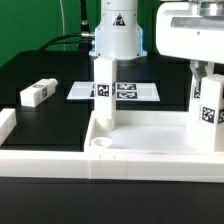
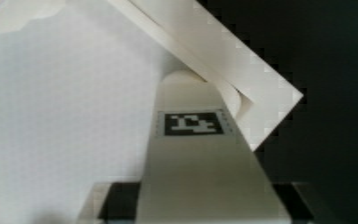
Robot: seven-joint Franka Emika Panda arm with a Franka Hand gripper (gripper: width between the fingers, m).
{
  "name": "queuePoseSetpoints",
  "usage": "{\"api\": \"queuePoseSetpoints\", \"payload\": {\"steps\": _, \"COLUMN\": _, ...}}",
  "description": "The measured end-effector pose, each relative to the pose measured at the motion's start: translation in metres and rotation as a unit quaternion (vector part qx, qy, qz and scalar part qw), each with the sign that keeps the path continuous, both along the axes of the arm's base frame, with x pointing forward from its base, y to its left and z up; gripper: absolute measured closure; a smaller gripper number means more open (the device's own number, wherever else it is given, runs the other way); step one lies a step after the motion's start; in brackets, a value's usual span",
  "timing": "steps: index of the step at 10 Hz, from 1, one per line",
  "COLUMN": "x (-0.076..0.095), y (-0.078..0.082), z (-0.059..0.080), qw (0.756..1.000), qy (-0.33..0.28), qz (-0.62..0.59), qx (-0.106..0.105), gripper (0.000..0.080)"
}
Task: Assemble desk
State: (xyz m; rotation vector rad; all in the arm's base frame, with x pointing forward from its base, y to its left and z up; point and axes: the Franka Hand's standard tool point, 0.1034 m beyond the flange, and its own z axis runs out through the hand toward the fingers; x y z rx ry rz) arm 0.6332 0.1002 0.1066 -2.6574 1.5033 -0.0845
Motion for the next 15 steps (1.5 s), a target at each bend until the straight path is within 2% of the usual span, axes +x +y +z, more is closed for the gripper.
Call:
{"api": "queuePoseSetpoints", "payload": {"steps": 4, "x": 0.0011, "y": 0.0023, "z": -0.0001, "qw": 0.995, "qy": 0.0, "qz": -0.098, "qx": 0.012, "gripper": 0.0509}}
{"api": "queuePoseSetpoints", "payload": {"steps": 5, "x": 0.001, "y": 0.0024, "z": -0.0004, "qw": 0.996, "qy": 0.0, "qz": -0.091, "qx": 0.011, "gripper": 0.0416}}
{"api": "queuePoseSetpoints", "payload": {"steps": 6, "x": 0.001, "y": 0.0025, "z": -0.0003, "qw": 0.997, "qy": -0.001, "qz": -0.078, "qx": 0.01, "gripper": 0.0416}}
{"api": "queuePoseSetpoints", "payload": {"steps": 7, "x": 0.0012, "y": 0.0029, "z": -0.0001, "qw": 0.997, "qy": -0.001, "qz": -0.074, "qx": 0.009, "gripper": 0.0218}}
{"api": "queuePoseSetpoints", "payload": {"steps": 8, "x": 0.0015, "y": 0.0032, "z": 0.0001, "qw": 0.998, "qy": -0.002, "qz": -0.058, "qx": 0.008, "gripper": 0.017}}
{"api": "queuePoseSetpoints", "payload": {"steps": 11, "x": 0.0039, "y": 0.0041, "z": 0.0034, "qw": 0.993, "qy": -0.009, "qz": 0.117, "qx": -0.013, "gripper": 0.0151}}
{"api": "queuePoseSetpoints", "payload": {"steps": 15, "x": 0.0044, "y": 0.008, "z": 0.0036, "qw": 0.959, "qy": -0.018, "qz": 0.28, "qx": -0.029, "gripper": 0.015}}
